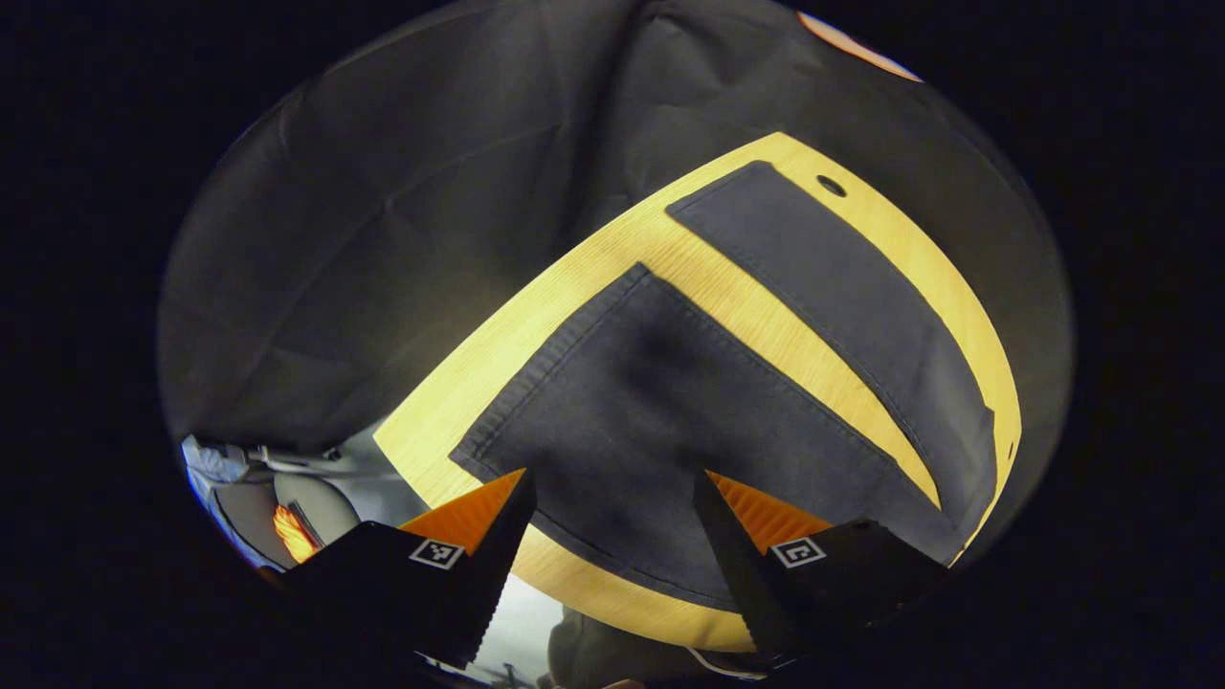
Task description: Grasp the waist and the cuffs of the jeans and fold them to make the two legs overlap; first hold the waist and fold one-third of the jeans toward the cuffs, then hold the cuffs and fold the remaining one-third in the same direction to finish folding.
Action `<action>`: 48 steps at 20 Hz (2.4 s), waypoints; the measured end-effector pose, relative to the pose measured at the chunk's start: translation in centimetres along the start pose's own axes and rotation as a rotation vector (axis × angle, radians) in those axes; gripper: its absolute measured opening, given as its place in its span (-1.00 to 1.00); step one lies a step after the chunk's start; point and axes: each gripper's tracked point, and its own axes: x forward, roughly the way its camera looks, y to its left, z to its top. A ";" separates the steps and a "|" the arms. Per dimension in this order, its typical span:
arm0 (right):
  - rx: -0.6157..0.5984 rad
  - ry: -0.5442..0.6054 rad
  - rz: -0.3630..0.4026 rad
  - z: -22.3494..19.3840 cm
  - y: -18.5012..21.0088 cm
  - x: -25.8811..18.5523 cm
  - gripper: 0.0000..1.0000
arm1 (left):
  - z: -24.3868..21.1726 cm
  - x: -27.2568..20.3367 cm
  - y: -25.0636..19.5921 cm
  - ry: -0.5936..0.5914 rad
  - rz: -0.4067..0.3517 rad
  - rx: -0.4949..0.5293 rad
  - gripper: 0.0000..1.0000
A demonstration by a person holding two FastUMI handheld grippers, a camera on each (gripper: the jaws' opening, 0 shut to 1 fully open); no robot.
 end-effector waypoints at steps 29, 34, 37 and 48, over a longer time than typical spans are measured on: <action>0.309 0.184 0.174 -0.9 2.0 3.1 -0.65 | 1.4 2.6 1.7 0.063 -0.113 -0.237 -0.97; 0.393 0.109 0.235 1.0 2.4 1.0 -0.66 | 5.7 -0.5 -1.3 -0.049 -0.278 -0.256 -0.97; 0.399 0.083 0.280 2.7 3.2 -0.7 -0.66 | 7.7 -2.6 -2.0 -0.096 -0.319 -0.209 -0.97; 0.466 0.042 0.284 5.7 5.1 -3.2 -0.94 | 13.9 -5.0 -6.9 -0.128 -0.436 -0.148 -0.98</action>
